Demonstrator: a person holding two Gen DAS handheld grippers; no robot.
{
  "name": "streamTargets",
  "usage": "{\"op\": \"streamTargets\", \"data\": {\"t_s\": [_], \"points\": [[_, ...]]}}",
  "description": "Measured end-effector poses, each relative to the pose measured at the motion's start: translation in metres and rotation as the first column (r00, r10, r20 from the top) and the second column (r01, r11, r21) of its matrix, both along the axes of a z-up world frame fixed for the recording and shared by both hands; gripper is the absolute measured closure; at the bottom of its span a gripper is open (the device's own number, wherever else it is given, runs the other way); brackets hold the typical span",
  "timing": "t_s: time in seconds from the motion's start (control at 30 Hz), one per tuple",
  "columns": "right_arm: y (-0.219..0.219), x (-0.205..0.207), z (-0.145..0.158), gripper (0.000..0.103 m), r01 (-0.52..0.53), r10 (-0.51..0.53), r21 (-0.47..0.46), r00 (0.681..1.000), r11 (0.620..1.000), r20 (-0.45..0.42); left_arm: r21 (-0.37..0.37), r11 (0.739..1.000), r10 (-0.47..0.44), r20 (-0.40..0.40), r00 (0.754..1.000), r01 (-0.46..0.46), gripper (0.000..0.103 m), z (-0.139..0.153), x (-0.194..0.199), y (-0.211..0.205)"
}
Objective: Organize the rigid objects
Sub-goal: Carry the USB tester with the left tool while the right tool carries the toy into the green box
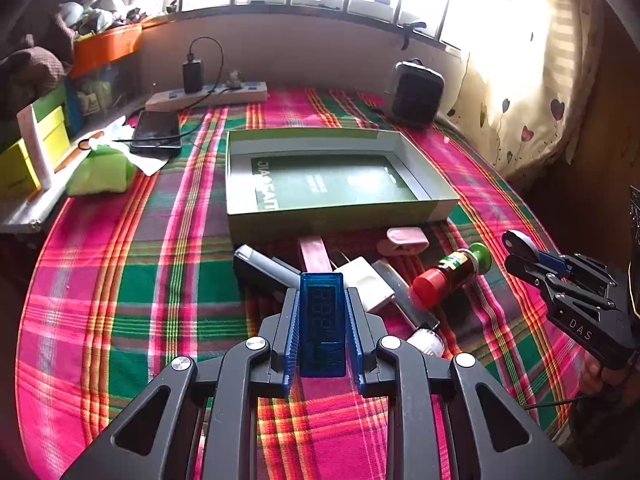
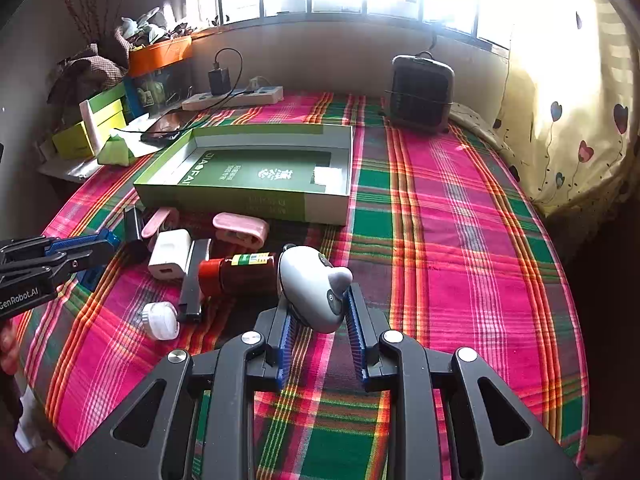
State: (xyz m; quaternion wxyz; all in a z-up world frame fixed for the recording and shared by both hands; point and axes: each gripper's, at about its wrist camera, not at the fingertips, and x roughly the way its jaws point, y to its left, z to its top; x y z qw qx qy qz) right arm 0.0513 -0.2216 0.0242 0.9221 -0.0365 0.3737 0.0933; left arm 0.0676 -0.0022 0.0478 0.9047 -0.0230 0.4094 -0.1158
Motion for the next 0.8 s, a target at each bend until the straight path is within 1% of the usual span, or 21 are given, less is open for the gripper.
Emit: {"op": "streamTargets", "data": {"t_s": [0.17,0.43,0.6,0.8], "points": [[0.002,0.012,0.013,0.078,-0.005,0.005,0.006,1.000,1.000,0.021,-0.002,1.000,-0.002,0.025,1.000,0.002,0.082,0.013,0.019,0.005],[0.006,0.047,0.029,0.078,-0.019,0.018,0.012,0.999,1.000,0.026,-0.025,1.000,0.002,0.036,0.999,-0.001,0.082,0.027,0.062,0.011],[0.010,0.075,0.033,0.078,-0.024,0.024,0.004,0.999,1.000,0.022,-0.029,1.000,-0.005,0.034,0.999,0.006,0.082,0.026,0.090,0.012],[0.015,0.111,0.029,0.078,-0.035,0.035,-0.010,0.999,0.999,-0.008,-0.036,0.999,-0.003,0.000,1.000,0.003,0.082,0.018,0.123,0.013]]}}
